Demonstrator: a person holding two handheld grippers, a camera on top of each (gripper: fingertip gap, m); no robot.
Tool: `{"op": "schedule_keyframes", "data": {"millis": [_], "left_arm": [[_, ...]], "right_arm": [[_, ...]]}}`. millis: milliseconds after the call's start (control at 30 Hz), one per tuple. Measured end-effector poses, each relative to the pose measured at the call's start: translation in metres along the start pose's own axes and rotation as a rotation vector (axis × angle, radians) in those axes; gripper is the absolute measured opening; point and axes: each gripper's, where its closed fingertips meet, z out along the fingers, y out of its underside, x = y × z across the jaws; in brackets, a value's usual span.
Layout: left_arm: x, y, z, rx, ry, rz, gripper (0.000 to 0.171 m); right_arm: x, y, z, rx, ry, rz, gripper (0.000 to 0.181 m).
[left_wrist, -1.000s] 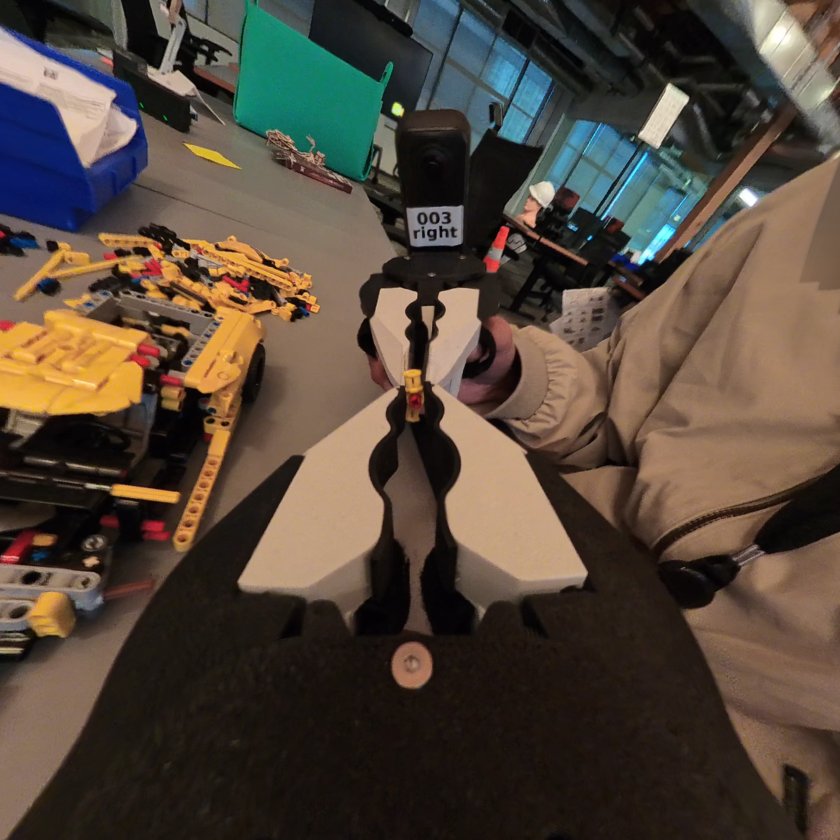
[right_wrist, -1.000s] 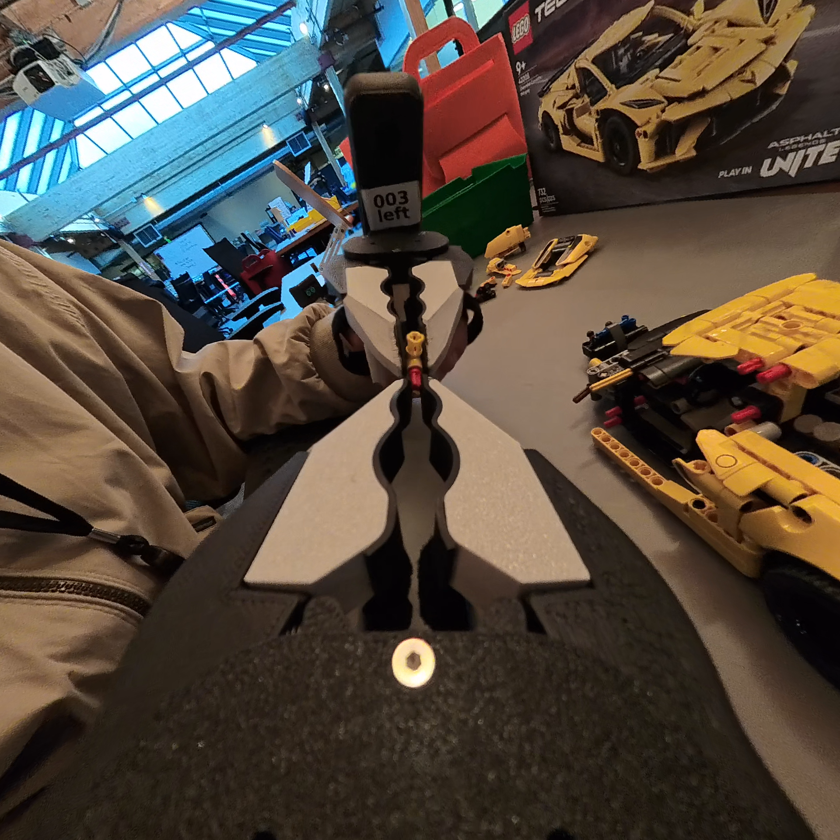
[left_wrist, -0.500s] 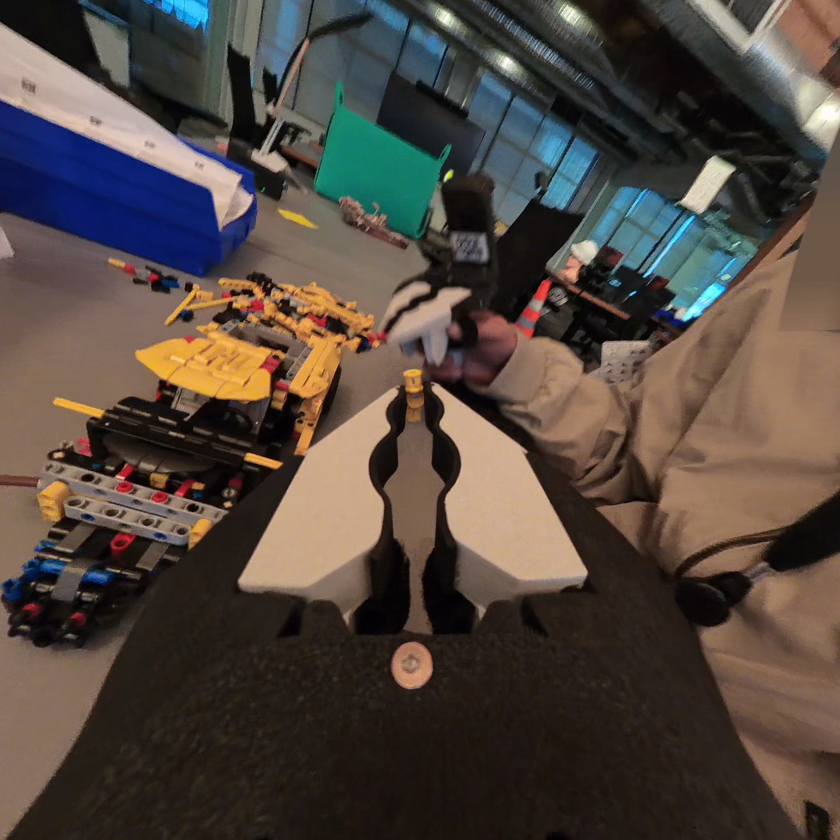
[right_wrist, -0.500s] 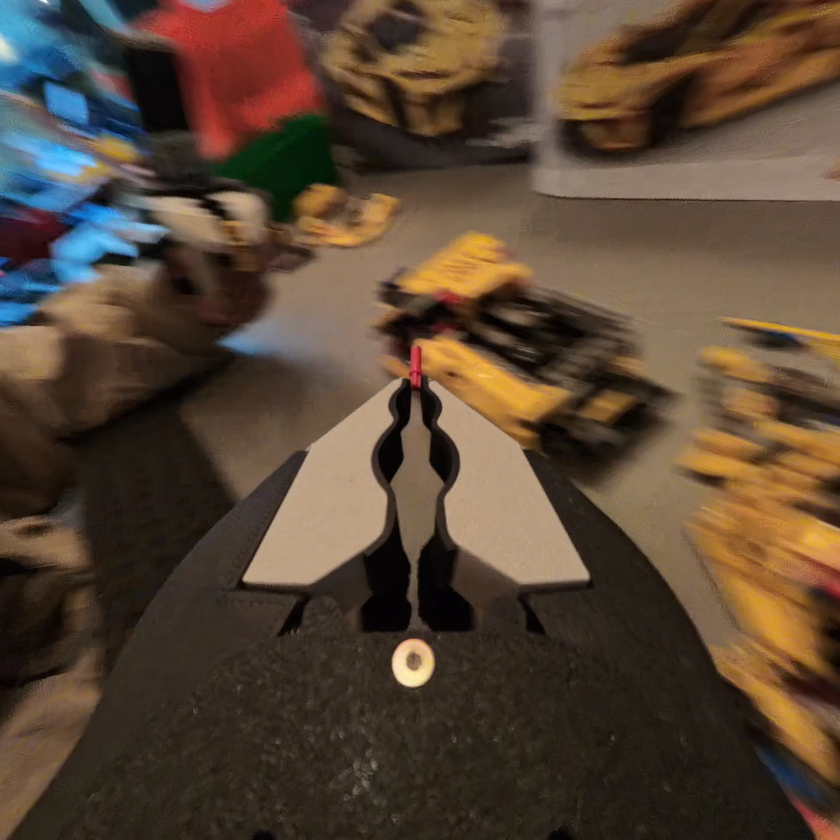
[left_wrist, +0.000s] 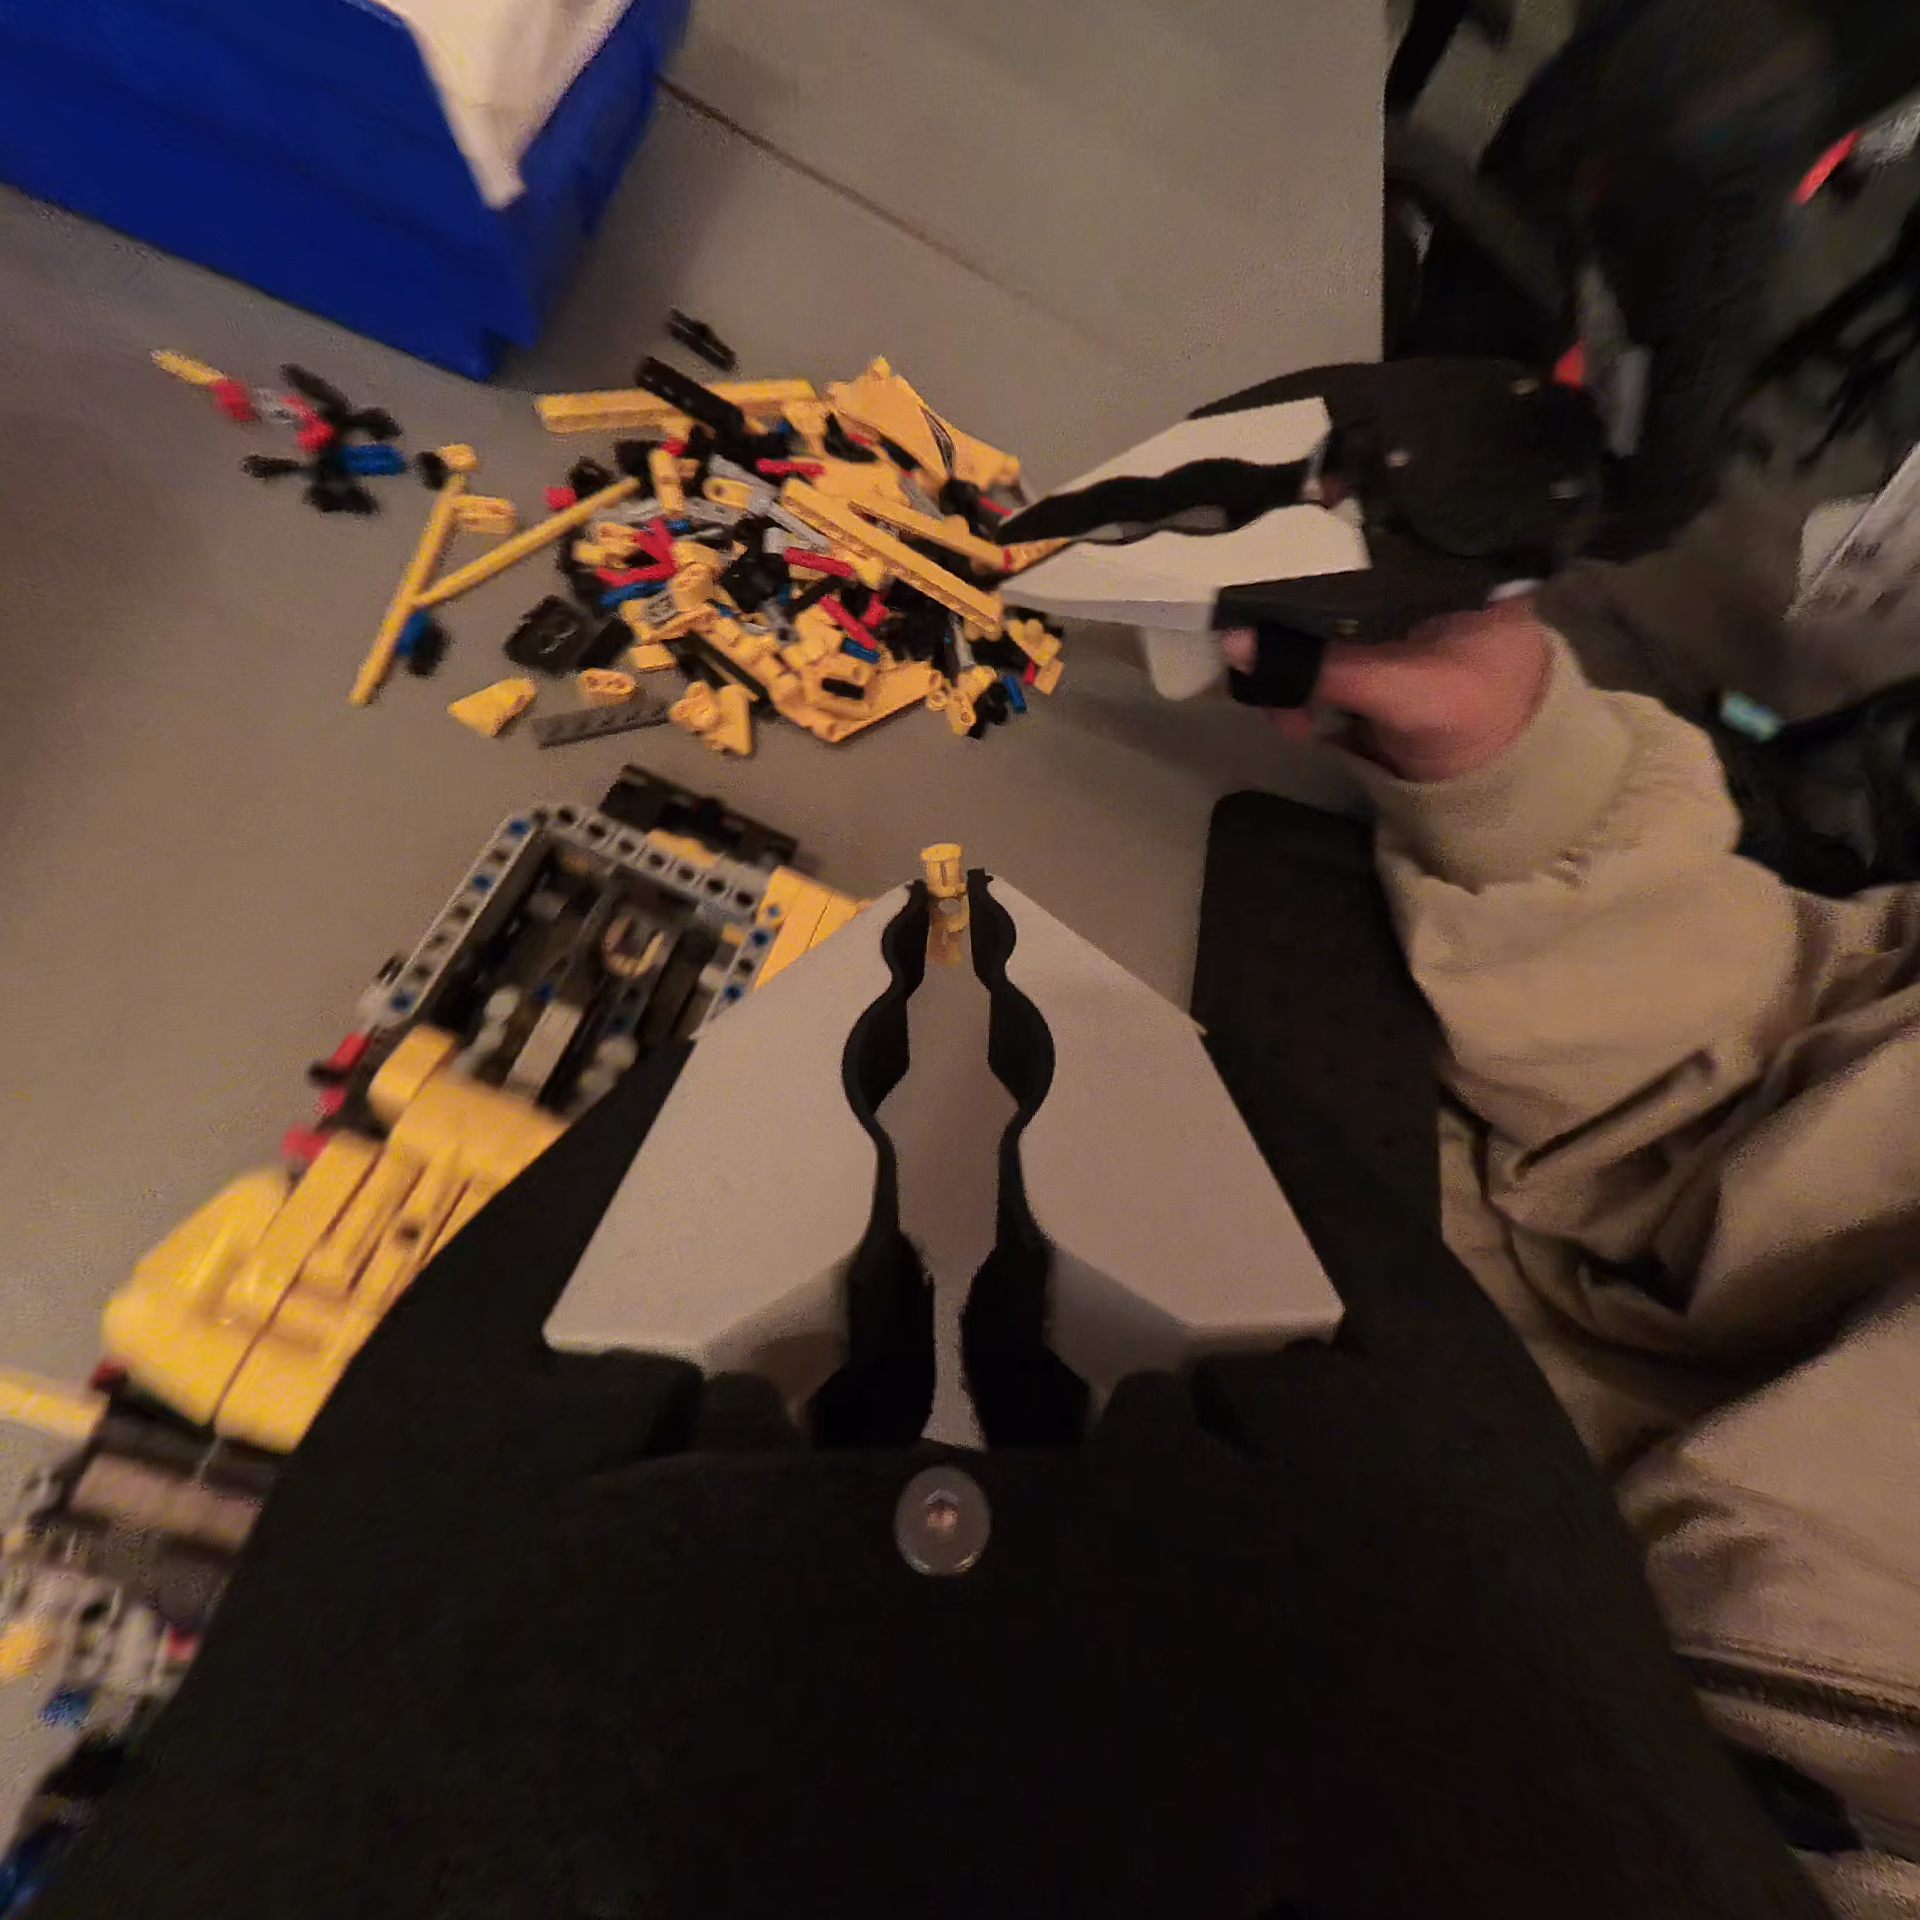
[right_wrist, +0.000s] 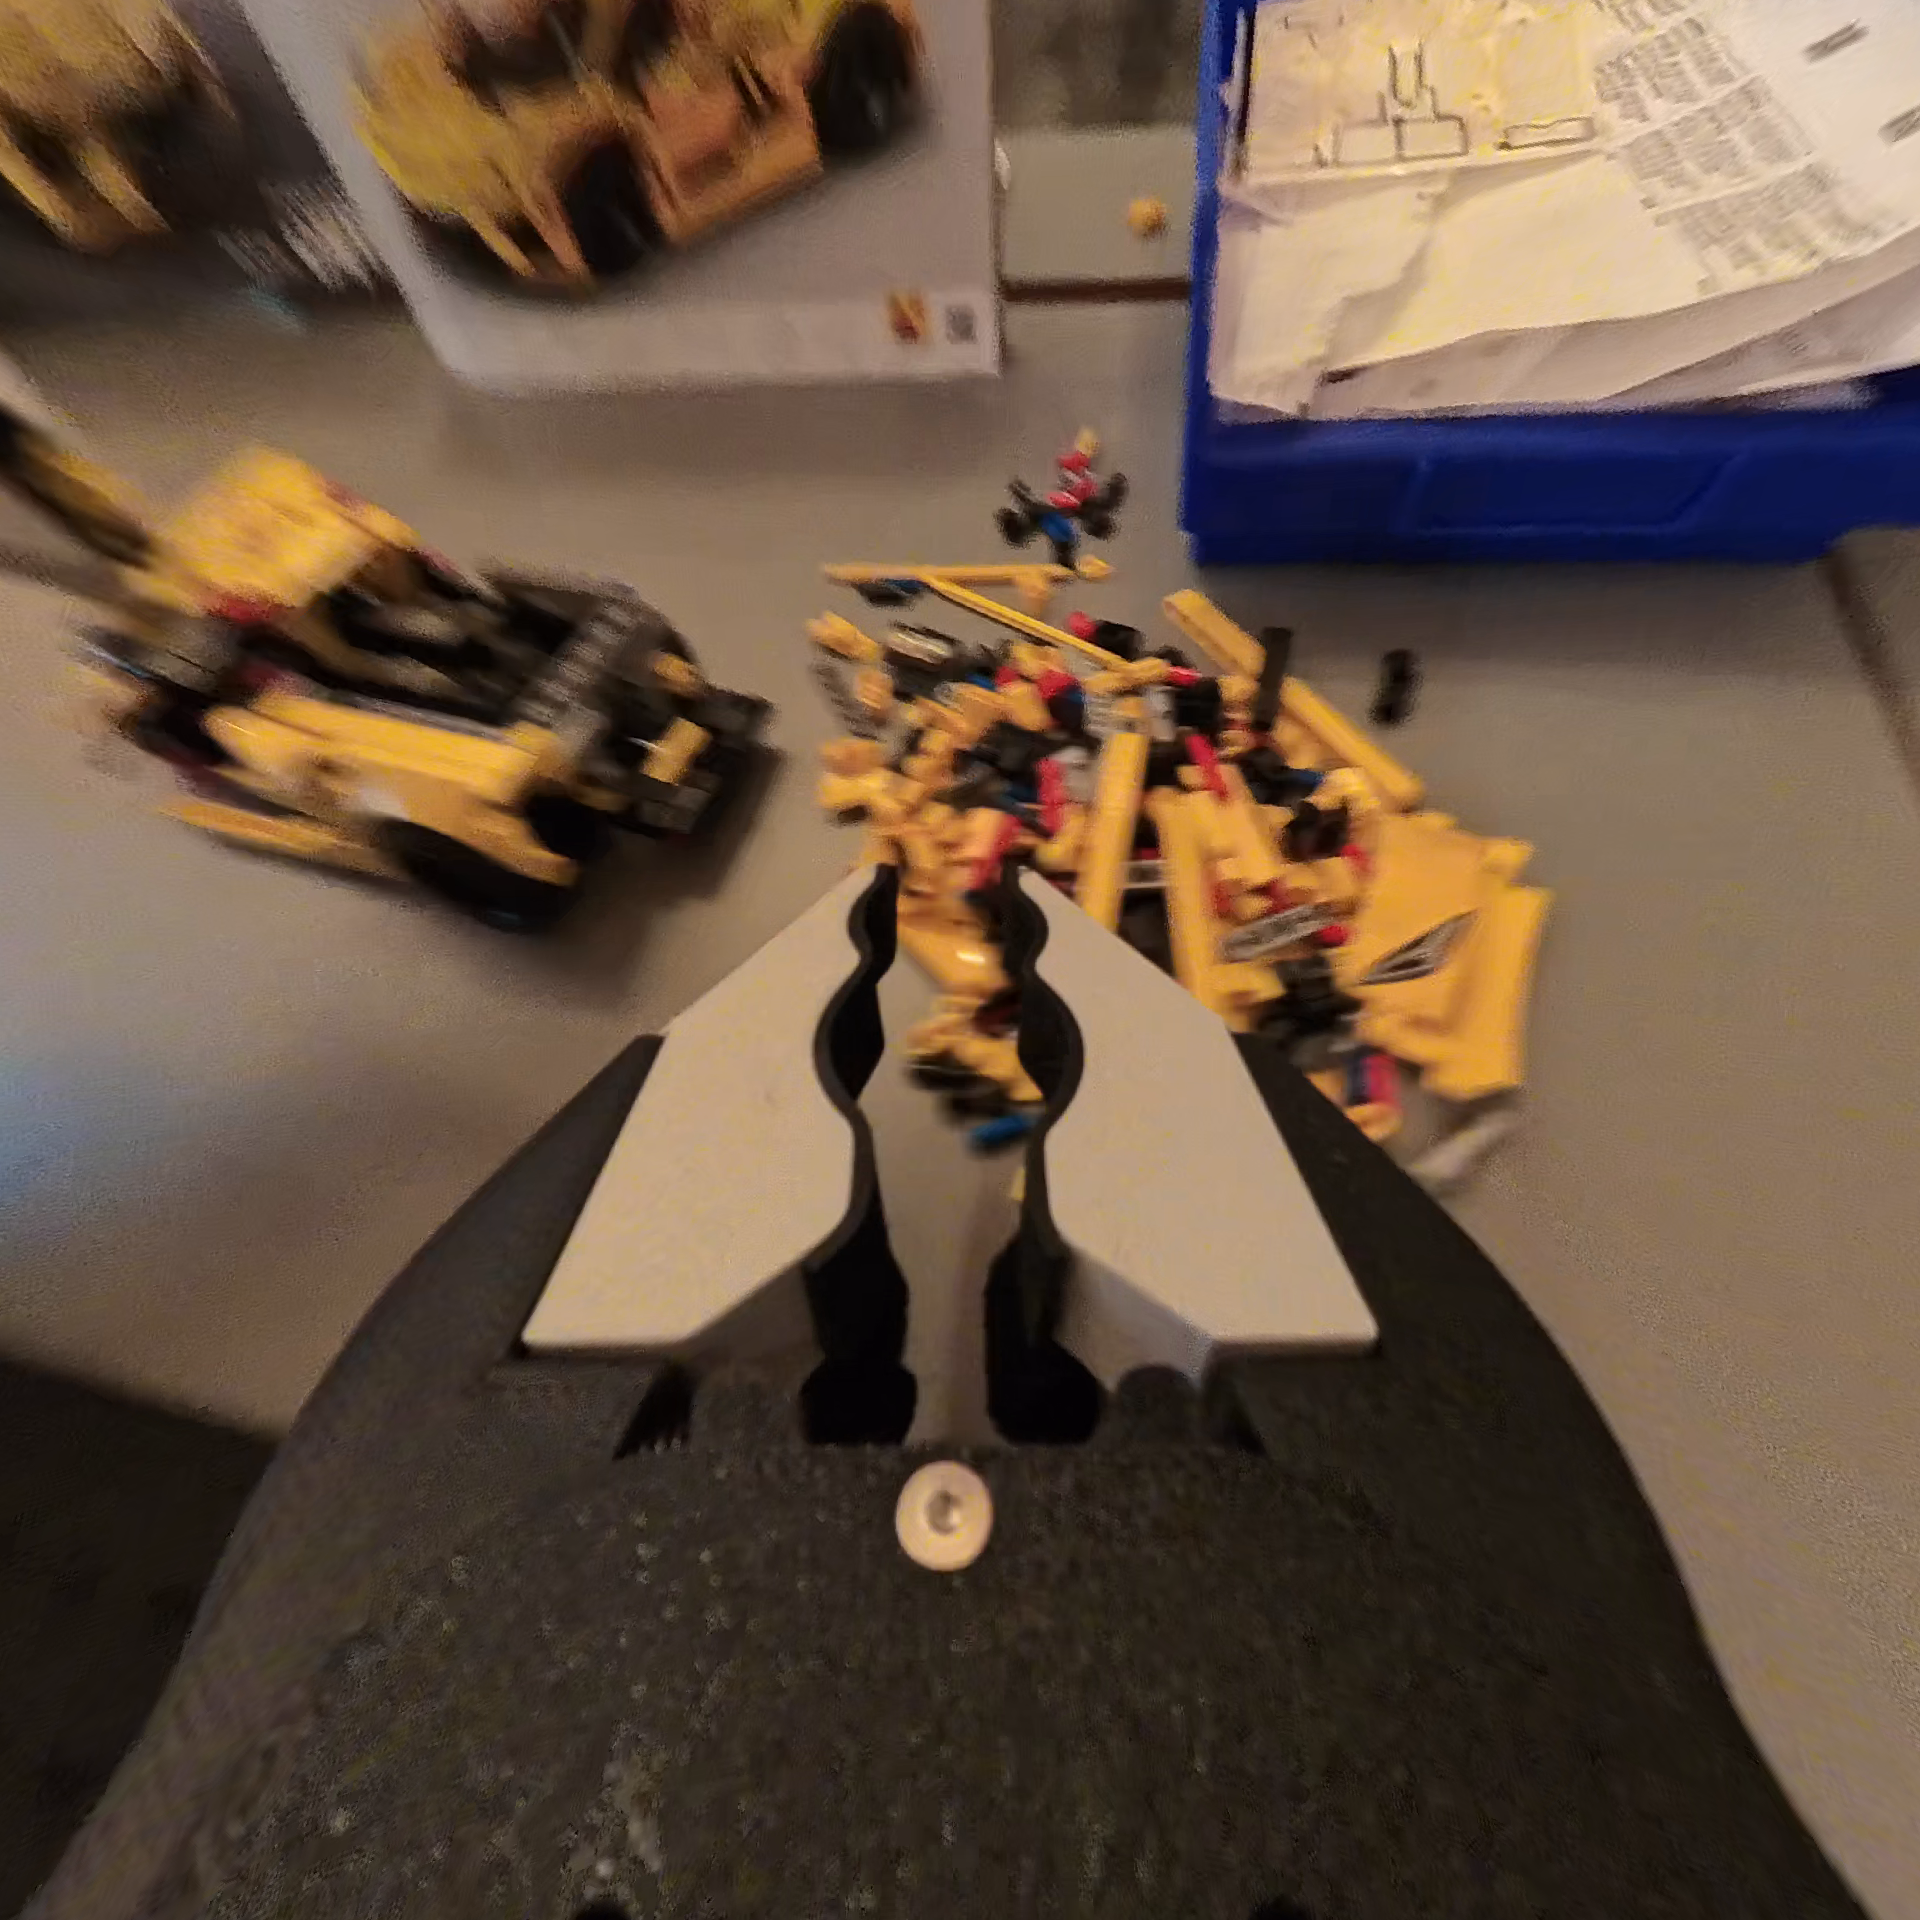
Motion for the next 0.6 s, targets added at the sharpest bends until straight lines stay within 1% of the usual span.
{"op": "schedule_keyframes", "data": {"millis": [67, 100, 133, 167, 200, 233, 267, 333, 400, 467, 500, 533, 600], "left_arm": [[0.015, 0.001, 0.023, -0.098, 0.051, -0.001, 0.006], [0.025, 0.0, 0.03, -0.111, 0.101, -0.045, 0.006], [0.038, -0.001, 0.032, -0.116, 0.176, -0.127, 0.007], [0.047, -0.002, 0.029, -0.117, 0.233, -0.212, 0.006], [0.05, 0.001, 0.024, -0.114, 0.24, -0.262, 0.007], [0.047, 0.008, 0.017, -0.107, 0.206, -0.276, 0.006], [0.043, 0.016, 0.009, -0.085, 0.162, -0.267, 0.007], [0.039, 0.027, -0.008, 0.005, 0.074, -0.204, 0.006], [0.039, 0.029, -0.018, 0.038, 0.005, -0.151, 0.007], [0.035, 0.015, -0.016, 0.023, -0.068, -0.083, 0.006], [0.03, 0.005, -0.01, 0.006, -0.104, -0.054, 0.006], [0.023, -0.006, 0.001, -0.018, -0.131, -0.035, 0.006], [0.005, -0.031, 0.034, -0.057, -0.153, -0.004, 0.006]], "right_arm": [[-0.034, -0.01, -0.015, 0.153, -0.14, 0.178, 0.02], [-0.049, -0.013, -0.021, 0.22, -0.199, 0.224, 0.022], [-0.059, -0.013, -0.024, 0.255, -0.23, 0.225, 0.021], [-0.064, -0.013, -0.025, 0.259, -0.233, 0.176, 0.021], [-0.063, -0.01, -0.025, 0.242, -0.215, 0.108, 0.017], [-0.06, -0.009, -0.024, 0.235, -0.197, 0.071, 0.012], [-0.059, -0.011, -0.024, 0.238, -0.215, 0.072, 0.009], [-0.066, -0.016, -0.023, 0.259, -0.305, 0.093, 0.01], [-0.072, -0.014, -0.021, 0.238, -0.361, 0.106, 0.012], [-0.072, -0.014, -0.021, 0.238, -0.37, 0.113, 0.014], [-0.071, -0.016, -0.024, 0.257, -0.365, 0.117, 0.014], [-0.068, -0.018, -0.026, 0.278, -0.355, 0.124, 0.014], [-0.063, -0.023, -0.032, 0.327, -0.345, 0.148, 0.016]]}}
